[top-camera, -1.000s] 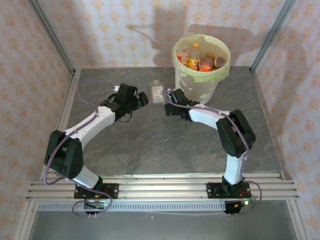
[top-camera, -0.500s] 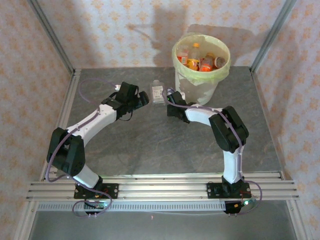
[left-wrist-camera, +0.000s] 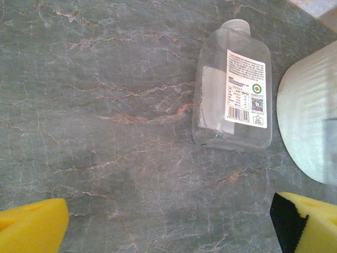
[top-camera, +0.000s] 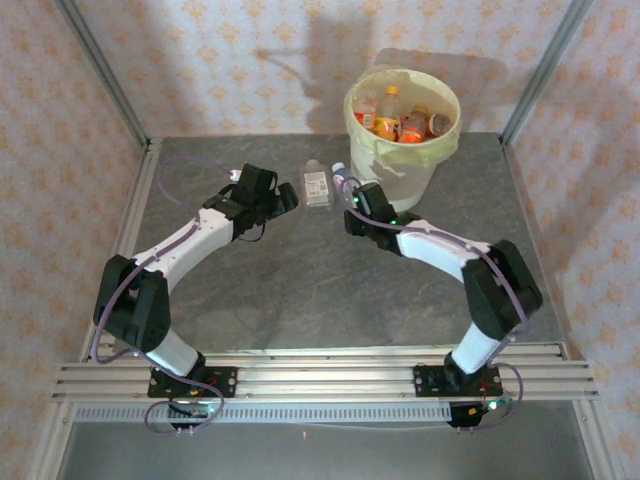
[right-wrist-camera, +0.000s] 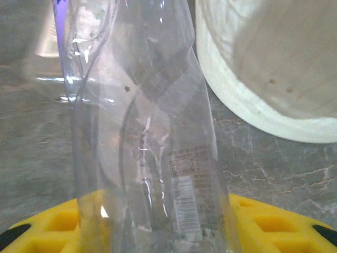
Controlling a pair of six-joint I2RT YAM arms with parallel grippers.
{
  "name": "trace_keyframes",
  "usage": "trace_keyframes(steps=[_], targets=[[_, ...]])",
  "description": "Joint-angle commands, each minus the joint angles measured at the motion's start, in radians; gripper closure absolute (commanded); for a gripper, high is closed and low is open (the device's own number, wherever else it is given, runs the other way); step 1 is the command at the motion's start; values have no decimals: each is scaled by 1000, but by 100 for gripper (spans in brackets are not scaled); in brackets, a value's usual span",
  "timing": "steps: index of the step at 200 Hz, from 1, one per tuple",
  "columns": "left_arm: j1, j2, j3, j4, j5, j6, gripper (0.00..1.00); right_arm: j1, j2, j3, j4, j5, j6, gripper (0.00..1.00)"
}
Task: Put the plastic bottles in the bin
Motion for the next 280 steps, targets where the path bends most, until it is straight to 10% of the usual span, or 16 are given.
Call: trace_keyframes(steps=[1, 54, 110, 280], targets=[[8, -19, 7, -17, -5, -3, 0, 3, -137, -37, -67, -104, -103, 55], [8, -23, -2, -9, 7, -21, 0, -36, -349, 91, -283, -233, -218, 55], [8, -46, -6, -16, 11, -30, 0, -318, -316, 379, -424, -352, -433, 55], [8, -70, -6, -86, -62, -13, 0, -517, 216, 950, -392, 11, -1267, 44]])
